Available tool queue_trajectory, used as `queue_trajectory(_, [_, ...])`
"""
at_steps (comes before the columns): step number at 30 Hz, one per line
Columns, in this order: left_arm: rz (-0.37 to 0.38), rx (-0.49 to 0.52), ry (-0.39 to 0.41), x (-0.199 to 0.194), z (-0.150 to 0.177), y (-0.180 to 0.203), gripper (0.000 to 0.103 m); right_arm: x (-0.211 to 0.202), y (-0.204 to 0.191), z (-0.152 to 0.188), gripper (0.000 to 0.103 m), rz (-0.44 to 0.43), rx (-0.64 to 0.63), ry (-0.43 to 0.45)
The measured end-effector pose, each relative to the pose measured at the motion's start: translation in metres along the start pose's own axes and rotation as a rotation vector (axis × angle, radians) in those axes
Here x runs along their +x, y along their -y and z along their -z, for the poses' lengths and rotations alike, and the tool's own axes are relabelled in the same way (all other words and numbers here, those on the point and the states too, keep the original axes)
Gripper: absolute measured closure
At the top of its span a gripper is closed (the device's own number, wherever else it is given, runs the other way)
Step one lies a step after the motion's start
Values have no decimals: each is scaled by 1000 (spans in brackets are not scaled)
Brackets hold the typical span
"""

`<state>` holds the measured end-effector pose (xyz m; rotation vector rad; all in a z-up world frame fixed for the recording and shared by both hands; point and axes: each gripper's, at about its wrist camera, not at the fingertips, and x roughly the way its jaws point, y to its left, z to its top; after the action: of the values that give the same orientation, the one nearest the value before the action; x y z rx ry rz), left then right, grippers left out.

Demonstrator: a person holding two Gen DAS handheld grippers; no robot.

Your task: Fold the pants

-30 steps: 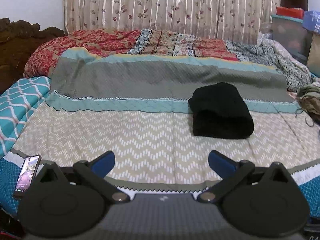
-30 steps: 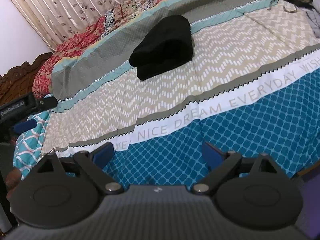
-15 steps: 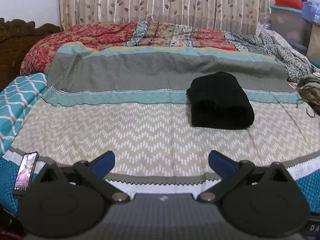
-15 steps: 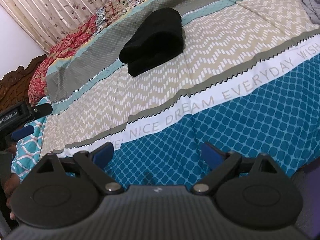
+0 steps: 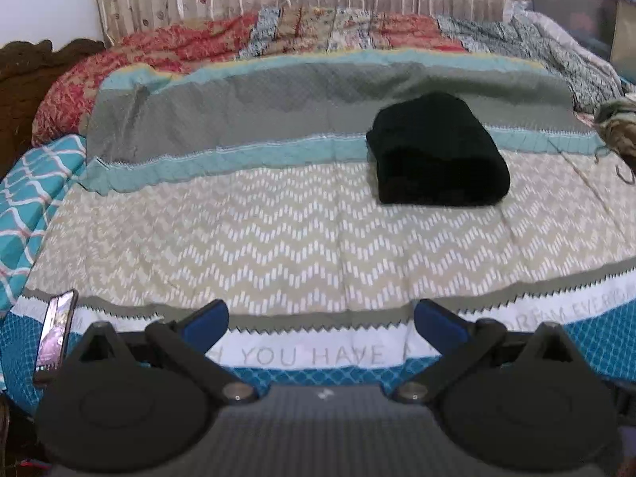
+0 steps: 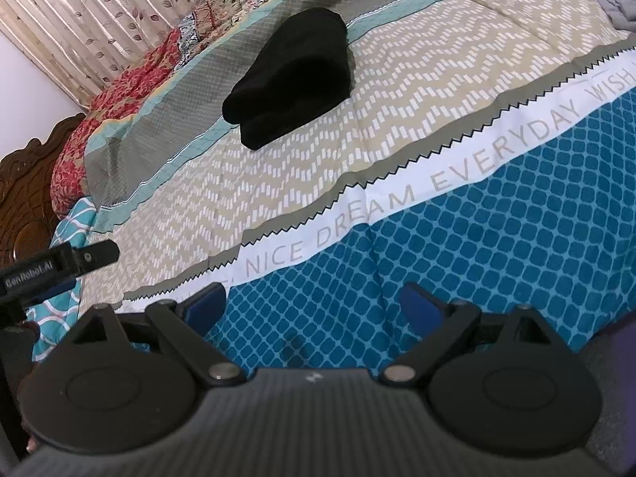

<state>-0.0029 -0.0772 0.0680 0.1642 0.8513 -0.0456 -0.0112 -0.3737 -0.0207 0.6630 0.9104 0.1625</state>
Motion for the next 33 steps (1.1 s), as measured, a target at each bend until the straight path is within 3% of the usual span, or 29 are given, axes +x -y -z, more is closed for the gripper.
queue_trajectory(15, [-6,3,-131,24,13,2,0,2,5,0,7,2,25,-13])
queue_trajectory(28, [-21,15,-114,23,13,0,0,0,1,0,7,-6,8,-2])
queue_trajectory(33, [-22,19,-98,19,14,-1,0,-8,-2,-2,7,-1,-12,45])
